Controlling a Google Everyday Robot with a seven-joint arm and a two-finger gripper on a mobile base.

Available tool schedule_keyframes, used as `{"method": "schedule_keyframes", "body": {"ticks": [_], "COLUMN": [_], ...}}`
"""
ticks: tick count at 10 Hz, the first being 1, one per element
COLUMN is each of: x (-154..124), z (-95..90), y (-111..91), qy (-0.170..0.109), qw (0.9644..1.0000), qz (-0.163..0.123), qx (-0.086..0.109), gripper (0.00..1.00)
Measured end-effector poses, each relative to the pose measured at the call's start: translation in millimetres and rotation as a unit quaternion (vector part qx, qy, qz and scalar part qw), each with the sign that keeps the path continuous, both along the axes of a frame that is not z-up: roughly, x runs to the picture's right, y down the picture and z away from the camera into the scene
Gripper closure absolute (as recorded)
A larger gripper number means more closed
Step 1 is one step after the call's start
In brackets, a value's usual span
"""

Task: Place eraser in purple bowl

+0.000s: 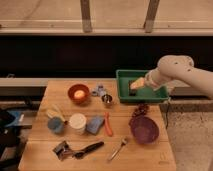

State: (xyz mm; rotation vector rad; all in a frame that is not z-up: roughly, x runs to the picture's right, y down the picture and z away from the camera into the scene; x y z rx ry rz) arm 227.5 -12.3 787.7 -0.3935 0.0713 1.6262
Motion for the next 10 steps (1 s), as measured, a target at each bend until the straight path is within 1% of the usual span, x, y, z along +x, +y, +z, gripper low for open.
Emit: {"method": "schedule_keyframes", "body": {"ticks": [1,3,4,5,7,10], "x": [3.3,9.7,17.1,23.3,30.0,28.6], "z": [17.1,38.2,50.2,56.6,59.5,61.1], "y": [-8.1,-18.6,-24.3,-27.2,-27.8,-27.7], "qy": [0.009,0.020,0.023,0.020,0.020,0.022], "qw": [0.9999,0.9996,0.9994,0.9993,0.9992,0.9993], "qz": [0.002,0.005,0.011,0.020,0.026,0.024], "qx": [0.007,0.018,0.023,0.024,0.023,0.020], "gripper": [0.20,0.20,0.20,0.20,0.20,0.20]}}
